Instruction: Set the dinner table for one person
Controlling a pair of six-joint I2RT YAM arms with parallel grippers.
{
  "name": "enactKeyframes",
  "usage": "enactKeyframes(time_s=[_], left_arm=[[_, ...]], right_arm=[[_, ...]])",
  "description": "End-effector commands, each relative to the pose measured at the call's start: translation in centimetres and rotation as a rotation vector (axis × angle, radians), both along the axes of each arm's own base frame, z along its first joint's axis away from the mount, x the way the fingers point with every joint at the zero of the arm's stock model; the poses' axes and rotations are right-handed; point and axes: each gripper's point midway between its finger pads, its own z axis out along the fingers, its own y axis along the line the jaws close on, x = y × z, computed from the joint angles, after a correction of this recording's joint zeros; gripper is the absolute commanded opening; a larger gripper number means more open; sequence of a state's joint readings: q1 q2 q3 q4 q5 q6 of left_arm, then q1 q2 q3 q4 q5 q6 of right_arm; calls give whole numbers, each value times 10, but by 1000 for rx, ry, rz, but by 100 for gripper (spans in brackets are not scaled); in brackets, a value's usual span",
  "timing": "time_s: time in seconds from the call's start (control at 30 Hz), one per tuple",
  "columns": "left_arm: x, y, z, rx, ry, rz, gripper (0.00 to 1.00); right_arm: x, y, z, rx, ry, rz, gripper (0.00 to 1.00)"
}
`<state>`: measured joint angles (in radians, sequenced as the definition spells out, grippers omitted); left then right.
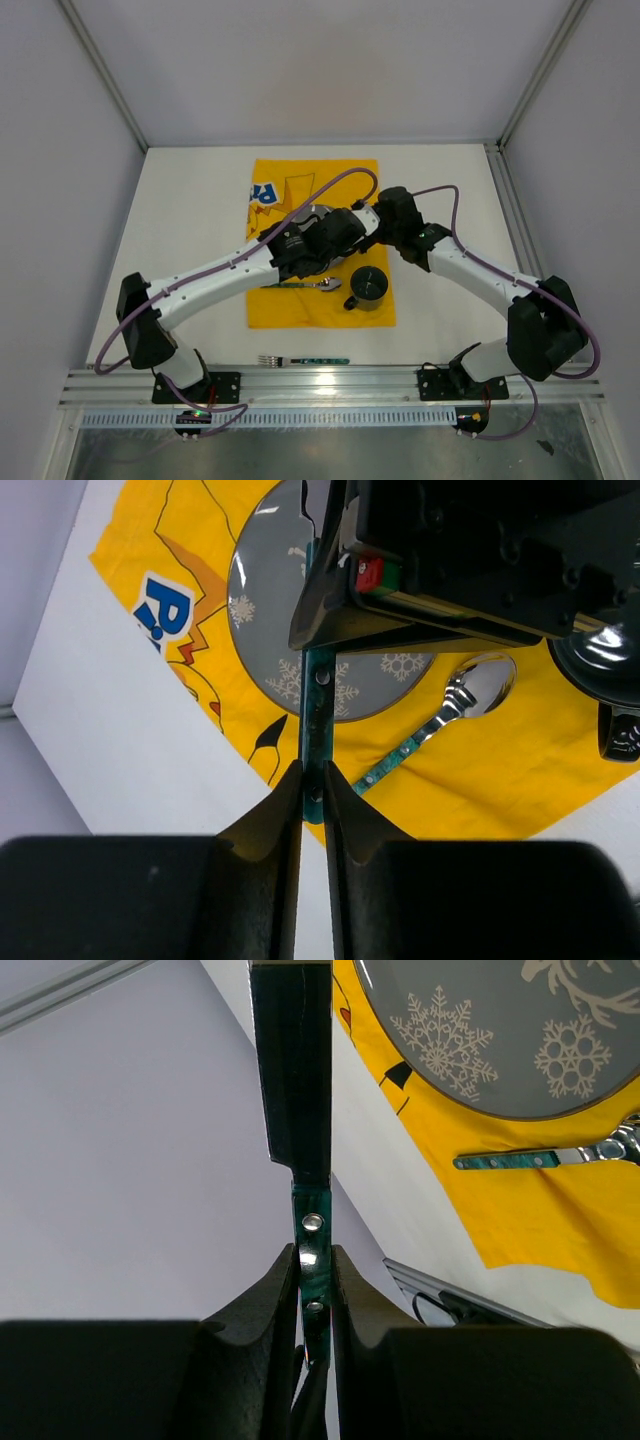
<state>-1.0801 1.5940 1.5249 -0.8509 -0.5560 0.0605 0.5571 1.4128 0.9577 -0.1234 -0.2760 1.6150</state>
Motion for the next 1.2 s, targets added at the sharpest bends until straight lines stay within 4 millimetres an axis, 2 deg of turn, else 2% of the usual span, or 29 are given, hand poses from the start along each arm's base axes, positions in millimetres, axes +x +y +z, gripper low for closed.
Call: enactKeyframes(time_s=[0.0, 0.17, 0.27, 0.3, 0.33, 0.4, 0.57, 0.67, 0.77, 0.8, 0.87, 0.9, 1.0, 1.17], left_arm=[[-1, -12, -2, -46, 9, -21, 12], [0, -12, -3, -44, 8, -16, 8], [0, -12, -6, -41, 16, -17, 20], [-2, -13, -8, -40, 26, -21, 27], [-4, -13, -9, -39, 35, -25, 45], [-6, -13, -13, -27, 52, -31, 48], [-5, -5, -21, 22, 49, -21, 48], [-4, -4, -18, 23, 38, -20, 46], [-4, -2, -19, 29, 38, -21, 33], [-4, -1, -19, 31, 39, -20, 24], [-5, -2, -19, 28, 39, -21, 15], [-5, -2, -19, 28, 39, -21, 7], [-5, -2, -20, 30, 43, -21, 1], [-6, -1, -21, 30, 48, -21, 0]], right_arm=[[5, 8, 23, 66, -50, 5, 3], [5, 9, 24, 69, -52, 9, 3], [5, 9, 23, 67, -50, 11, 3], [4, 9, 24, 67, -48, 12, 3], [4, 9, 23, 69, -44, 10, 3], [5, 10, 25, 75, -42, 12, 3], [4, 10, 24, 75, -41, 13, 3], [4, 10, 24, 76, -43, 14, 3], [4, 10, 25, 79, -46, 13, 3], [4, 10, 26, 80, -47, 13, 3], [4, 10, 26, 81, -48, 14, 3], [4, 10, 26, 81, -46, 12, 3], [3, 10, 26, 83, -46, 16, 3], [2, 10, 27, 84, -47, 14, 3]])
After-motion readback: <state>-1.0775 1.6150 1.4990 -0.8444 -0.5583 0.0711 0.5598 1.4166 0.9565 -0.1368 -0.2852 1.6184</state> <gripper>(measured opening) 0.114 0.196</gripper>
